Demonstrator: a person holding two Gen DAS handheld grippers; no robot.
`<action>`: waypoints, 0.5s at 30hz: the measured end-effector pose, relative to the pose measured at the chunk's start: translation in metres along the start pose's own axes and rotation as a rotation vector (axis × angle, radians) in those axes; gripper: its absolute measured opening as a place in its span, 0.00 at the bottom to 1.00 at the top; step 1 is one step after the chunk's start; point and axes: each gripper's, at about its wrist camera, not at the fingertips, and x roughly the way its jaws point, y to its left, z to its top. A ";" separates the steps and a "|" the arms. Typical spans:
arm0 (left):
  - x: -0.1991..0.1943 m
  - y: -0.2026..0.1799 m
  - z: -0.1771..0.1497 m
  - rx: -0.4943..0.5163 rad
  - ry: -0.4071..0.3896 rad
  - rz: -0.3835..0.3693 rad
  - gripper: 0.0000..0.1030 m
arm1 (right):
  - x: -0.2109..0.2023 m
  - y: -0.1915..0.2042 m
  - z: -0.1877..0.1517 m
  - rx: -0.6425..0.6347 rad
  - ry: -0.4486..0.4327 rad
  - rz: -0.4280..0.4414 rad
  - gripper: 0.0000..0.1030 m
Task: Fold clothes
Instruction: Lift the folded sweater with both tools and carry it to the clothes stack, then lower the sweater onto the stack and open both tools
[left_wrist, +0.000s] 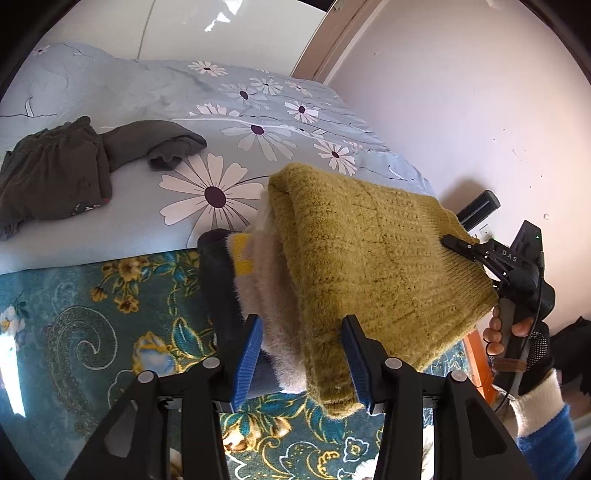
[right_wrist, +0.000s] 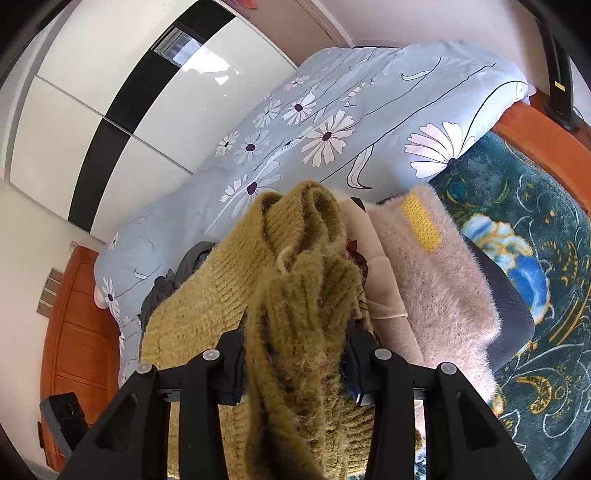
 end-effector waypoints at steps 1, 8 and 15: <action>-0.003 0.002 -0.002 0.001 -0.007 0.007 0.47 | -0.003 -0.001 0.001 0.004 -0.005 0.007 0.46; -0.008 0.010 -0.020 -0.029 -0.035 -0.007 0.49 | -0.061 0.001 -0.005 -0.052 -0.139 -0.034 0.53; -0.015 0.005 -0.043 0.023 -0.062 0.019 0.54 | -0.098 0.039 -0.064 -0.238 -0.218 -0.027 0.67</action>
